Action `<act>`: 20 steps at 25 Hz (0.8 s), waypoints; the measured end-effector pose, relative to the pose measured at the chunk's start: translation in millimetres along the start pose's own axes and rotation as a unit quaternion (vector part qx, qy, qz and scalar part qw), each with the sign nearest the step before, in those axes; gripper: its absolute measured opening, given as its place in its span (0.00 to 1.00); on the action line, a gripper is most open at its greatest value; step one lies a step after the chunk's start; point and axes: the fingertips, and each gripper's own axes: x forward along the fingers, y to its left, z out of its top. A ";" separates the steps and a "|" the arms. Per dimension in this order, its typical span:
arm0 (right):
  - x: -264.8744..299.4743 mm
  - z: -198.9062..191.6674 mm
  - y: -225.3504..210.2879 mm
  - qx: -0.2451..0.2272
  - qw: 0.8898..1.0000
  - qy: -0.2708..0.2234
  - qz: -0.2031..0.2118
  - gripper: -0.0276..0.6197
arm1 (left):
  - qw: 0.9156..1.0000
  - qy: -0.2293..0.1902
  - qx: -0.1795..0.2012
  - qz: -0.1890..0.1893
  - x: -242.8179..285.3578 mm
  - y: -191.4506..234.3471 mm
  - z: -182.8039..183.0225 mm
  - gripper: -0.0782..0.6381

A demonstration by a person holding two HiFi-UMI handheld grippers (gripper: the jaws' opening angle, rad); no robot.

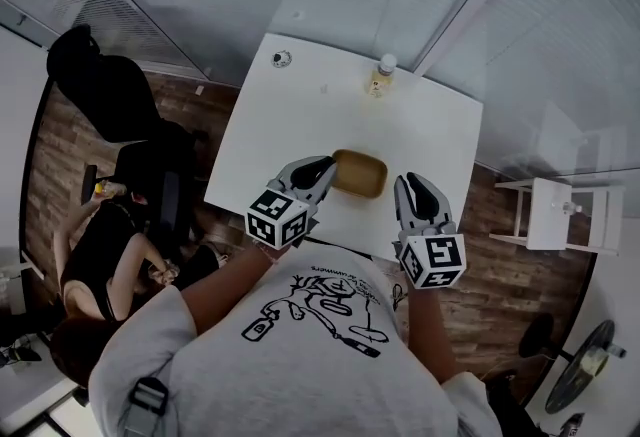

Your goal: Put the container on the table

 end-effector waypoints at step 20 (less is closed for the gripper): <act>-66.8 131.3 54.0 -0.088 0.990 -0.108 0.002 0.13 | 0.986 -0.126 0.093 -0.057 -68.2 -87.2 136.2 0.14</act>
